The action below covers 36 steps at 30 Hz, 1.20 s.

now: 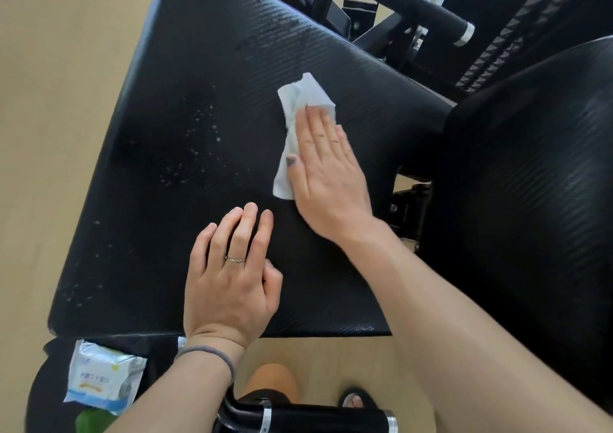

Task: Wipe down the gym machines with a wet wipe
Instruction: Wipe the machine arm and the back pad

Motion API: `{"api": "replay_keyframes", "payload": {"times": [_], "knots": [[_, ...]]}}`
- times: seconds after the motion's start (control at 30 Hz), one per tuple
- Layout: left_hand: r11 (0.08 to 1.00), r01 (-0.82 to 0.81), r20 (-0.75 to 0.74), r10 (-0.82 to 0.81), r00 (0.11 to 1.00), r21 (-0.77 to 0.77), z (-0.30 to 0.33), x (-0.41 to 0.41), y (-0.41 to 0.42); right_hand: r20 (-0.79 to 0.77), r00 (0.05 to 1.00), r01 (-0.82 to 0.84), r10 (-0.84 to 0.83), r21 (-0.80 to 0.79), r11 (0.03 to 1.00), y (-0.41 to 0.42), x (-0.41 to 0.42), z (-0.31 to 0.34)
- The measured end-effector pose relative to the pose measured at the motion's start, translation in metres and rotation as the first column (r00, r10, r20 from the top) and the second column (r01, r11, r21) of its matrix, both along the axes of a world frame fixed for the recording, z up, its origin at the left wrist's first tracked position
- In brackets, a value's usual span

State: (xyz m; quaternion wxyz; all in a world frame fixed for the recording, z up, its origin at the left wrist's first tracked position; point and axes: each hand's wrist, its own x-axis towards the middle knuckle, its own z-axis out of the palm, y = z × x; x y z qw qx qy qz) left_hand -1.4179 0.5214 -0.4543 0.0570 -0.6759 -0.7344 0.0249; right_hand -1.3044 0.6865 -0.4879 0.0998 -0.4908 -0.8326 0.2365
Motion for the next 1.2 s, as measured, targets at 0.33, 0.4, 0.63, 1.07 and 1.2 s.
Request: {"api": "replay_keyframes", "payload": {"times": [0.33,0.4,0.63,1.07,1.2], "knots": [[1.000,-0.006,0.000,0.006,1.000,-0.012,-0.001,-0.001,-0.001,0.051,0.812,0.582,-0.581,-0.123,0.804,-0.018,0.015,-0.010],[1.000,-0.009,0.007,0.009,1.000,-0.006,-0.001,0.000,-0.001,0.052,0.851,0.525,-0.522,-0.081,0.847,-0.049,0.015,-0.010],[1.000,0.000,-0.002,0.000,1.000,-0.012,0.000,-0.001,-0.001,0.038,0.510,0.813,-0.859,-0.348,0.467,0.056,0.050,-0.021],[1.000,-0.010,0.002,0.010,1.000,-0.010,0.000,0.001,0.000,0.066,0.981,0.176,-0.181,0.073,0.982,0.042,-0.007,-0.005],[1.000,-0.005,-0.001,0.005,1.000,-0.002,-0.003,0.000,0.000,0.169,0.780,0.625,-0.602,-0.178,0.760,0.118,0.005,0.000]]}}
